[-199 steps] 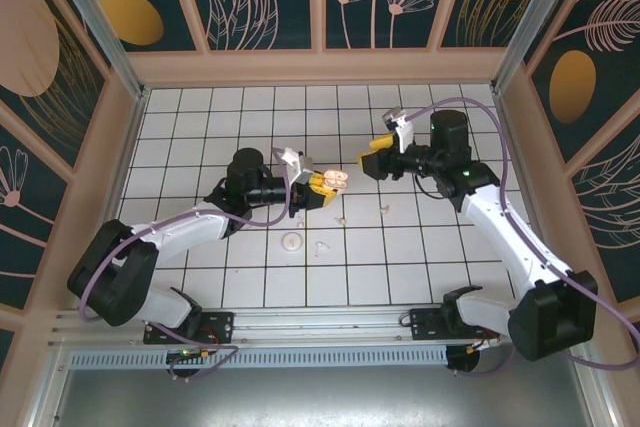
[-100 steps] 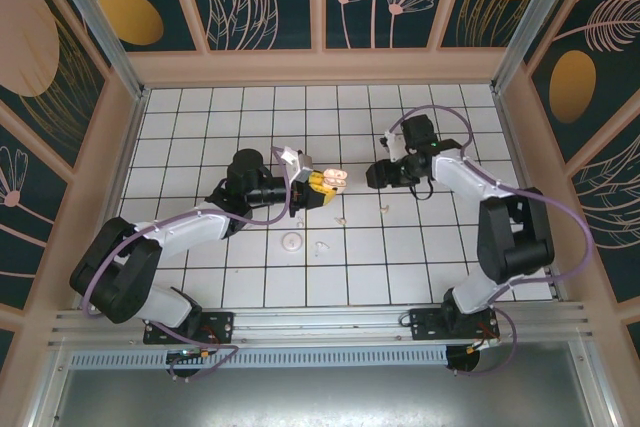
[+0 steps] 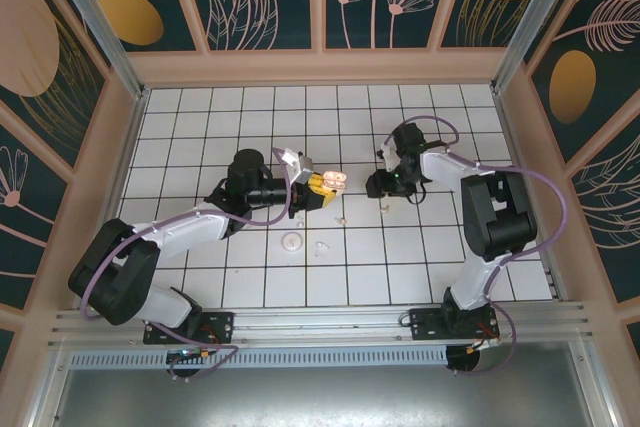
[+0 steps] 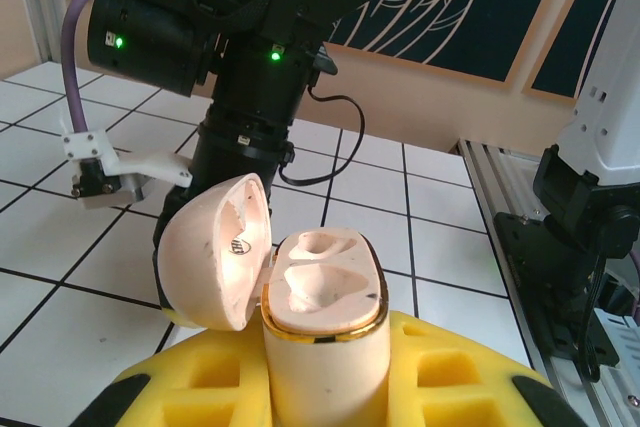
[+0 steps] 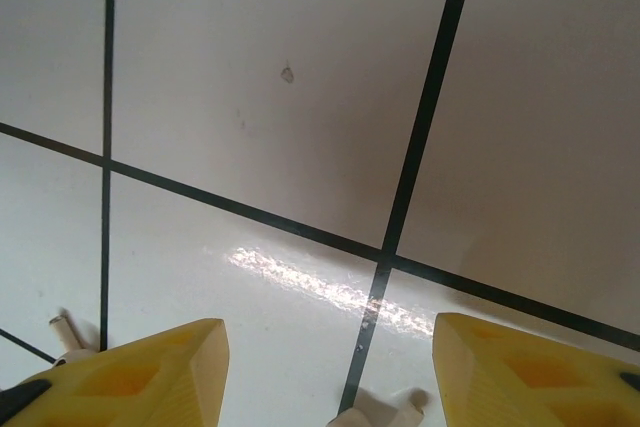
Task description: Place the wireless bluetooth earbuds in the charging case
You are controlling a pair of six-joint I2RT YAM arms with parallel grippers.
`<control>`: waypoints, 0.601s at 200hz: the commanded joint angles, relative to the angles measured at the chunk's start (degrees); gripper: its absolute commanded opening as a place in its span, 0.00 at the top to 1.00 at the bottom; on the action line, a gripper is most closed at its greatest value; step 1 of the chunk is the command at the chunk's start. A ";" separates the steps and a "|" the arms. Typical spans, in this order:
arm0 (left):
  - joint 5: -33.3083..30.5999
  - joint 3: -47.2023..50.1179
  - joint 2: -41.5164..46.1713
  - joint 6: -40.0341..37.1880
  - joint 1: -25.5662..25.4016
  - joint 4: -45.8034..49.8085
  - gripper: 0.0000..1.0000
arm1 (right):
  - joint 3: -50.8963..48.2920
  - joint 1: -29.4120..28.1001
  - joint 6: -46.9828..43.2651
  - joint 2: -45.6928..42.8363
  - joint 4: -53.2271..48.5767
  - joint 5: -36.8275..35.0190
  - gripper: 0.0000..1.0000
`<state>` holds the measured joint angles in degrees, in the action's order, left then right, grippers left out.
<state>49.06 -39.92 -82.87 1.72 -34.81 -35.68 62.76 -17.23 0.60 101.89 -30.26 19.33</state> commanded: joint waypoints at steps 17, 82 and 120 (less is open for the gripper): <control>0.76 -1.73 1.25 -1.71 0.40 1.22 0.83 | 0.26 -0.58 0.98 1.67 -1.92 -1.71 0.43; 0.30 -2.09 1.57 -2.88 0.37 2.79 0.84 | -1.21 -1.00 0.72 1.86 -4.68 -0.62 0.47; 0.16 -2.35 1.74 -3.52 0.35 3.89 0.84 | -2.89 -1.10 1.19 1.15 -6.38 -0.17 0.49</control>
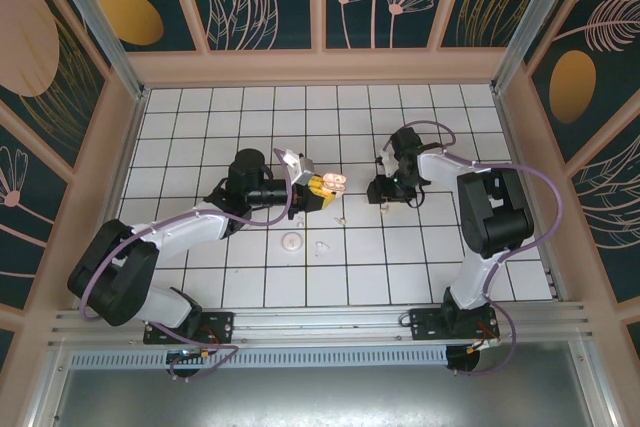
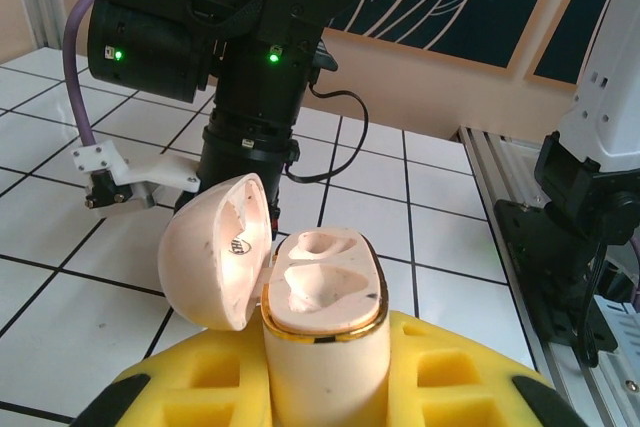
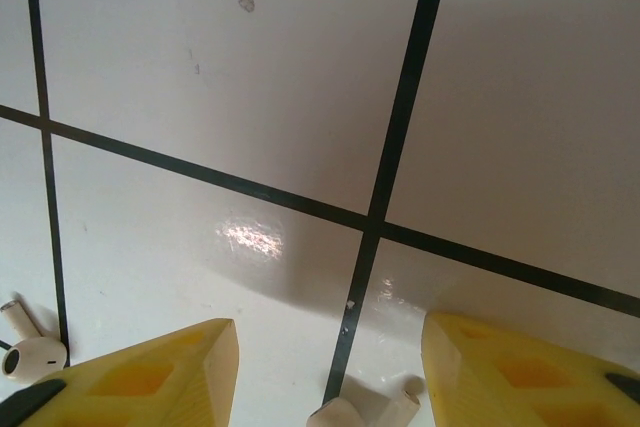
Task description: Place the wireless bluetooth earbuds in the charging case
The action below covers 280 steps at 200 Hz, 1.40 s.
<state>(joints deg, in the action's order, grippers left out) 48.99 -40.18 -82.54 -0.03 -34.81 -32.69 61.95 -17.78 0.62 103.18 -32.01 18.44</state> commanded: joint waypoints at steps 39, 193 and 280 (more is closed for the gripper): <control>-0.01 -2.40 1.68 -2.23 0.37 1.57 0.83 | -3.40 -0.67 2.75 -2.32 -6.63 1.20 0.50; -0.14 -2.53 2.37 -3.12 0.39 3.48 0.83 | 6.58 -4.57 7.70 -5.38 -19.85 -8.60 0.52; -0.18 -2.66 2.24 -3.27 0.43 3.68 0.83 | 7.32 -6.04 11.86 -1.70 -15.70 -7.37 0.56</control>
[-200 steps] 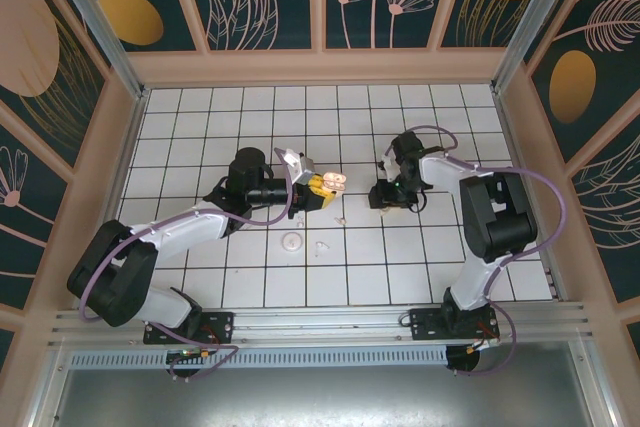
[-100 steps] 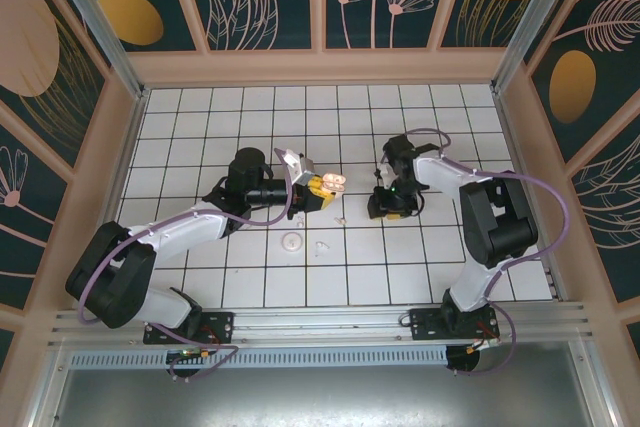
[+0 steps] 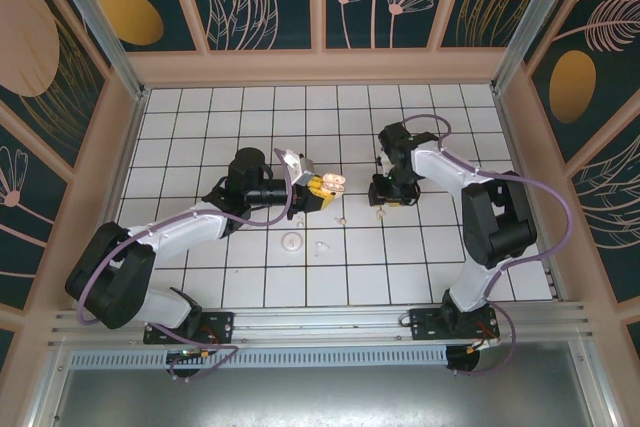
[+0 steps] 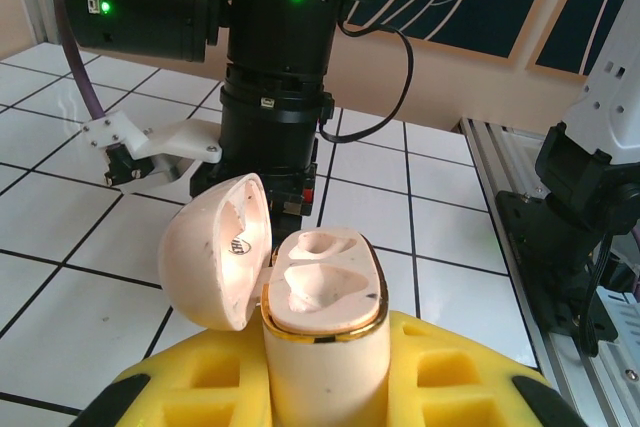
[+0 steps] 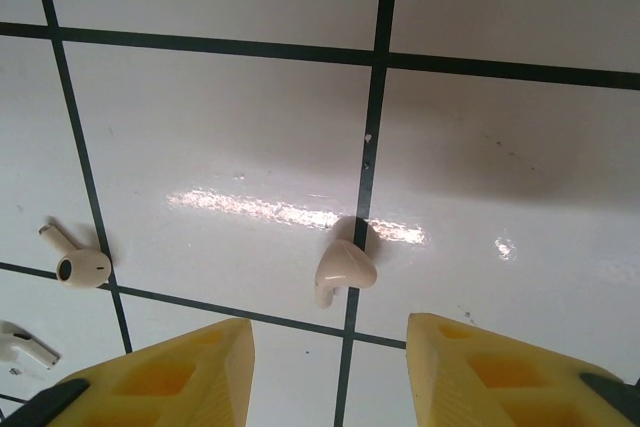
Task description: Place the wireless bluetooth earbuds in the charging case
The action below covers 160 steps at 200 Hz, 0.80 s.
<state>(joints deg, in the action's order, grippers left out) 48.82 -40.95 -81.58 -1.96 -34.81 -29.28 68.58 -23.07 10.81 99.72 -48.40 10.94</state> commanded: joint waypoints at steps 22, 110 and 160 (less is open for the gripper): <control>-0.08 -1.86 1.27 -1.43 0.39 0.36 0.83 | 0.27 -0.76 1.67 3.04 1.35 0.35 0.56; -0.57 -1.95 1.35 -1.69 0.36 0.73 0.83 | -1.94 -0.95 1.64 5.75 3.40 1.00 0.59; -0.69 -2.00 1.43 -1.71 0.35 0.82 0.83 | -2.74 -1.01 1.58 6.32 3.75 0.66 0.62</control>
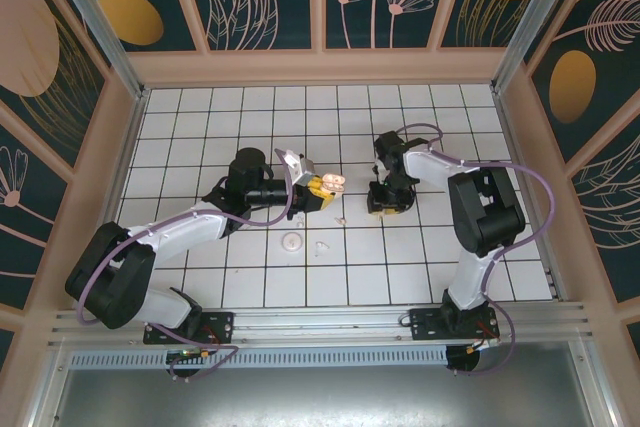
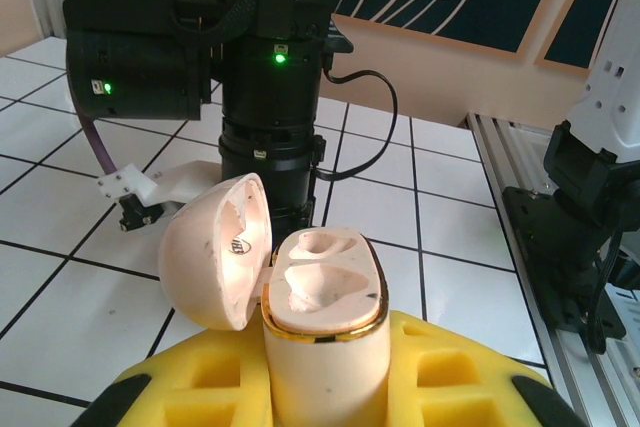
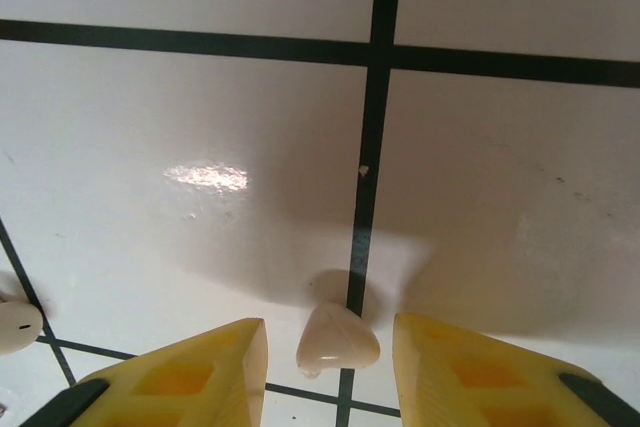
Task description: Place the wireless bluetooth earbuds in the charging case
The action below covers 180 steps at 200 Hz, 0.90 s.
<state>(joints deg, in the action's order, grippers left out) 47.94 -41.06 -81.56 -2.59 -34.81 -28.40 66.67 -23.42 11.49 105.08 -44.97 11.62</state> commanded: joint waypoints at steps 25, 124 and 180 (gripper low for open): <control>-0.03 -1.85 1.56 -1.07 0.37 0.00 0.83 | -1.17 -0.54 0.91 1.29 0.63 0.20 0.63; -0.42 -1.68 1.56 -1.36 0.41 0.18 0.83 | -2.25 -0.37 1.02 -0.29 3.44 0.59 0.73; -0.86 -1.66 1.37 -1.63 0.35 0.37 0.83 | -3.72 0.01 1.70 -2.73 5.57 1.67 0.74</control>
<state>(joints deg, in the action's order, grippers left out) 47.29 -41.10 -81.17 -3.01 -34.81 -28.23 64.36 -23.35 12.19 104.25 -42.50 11.29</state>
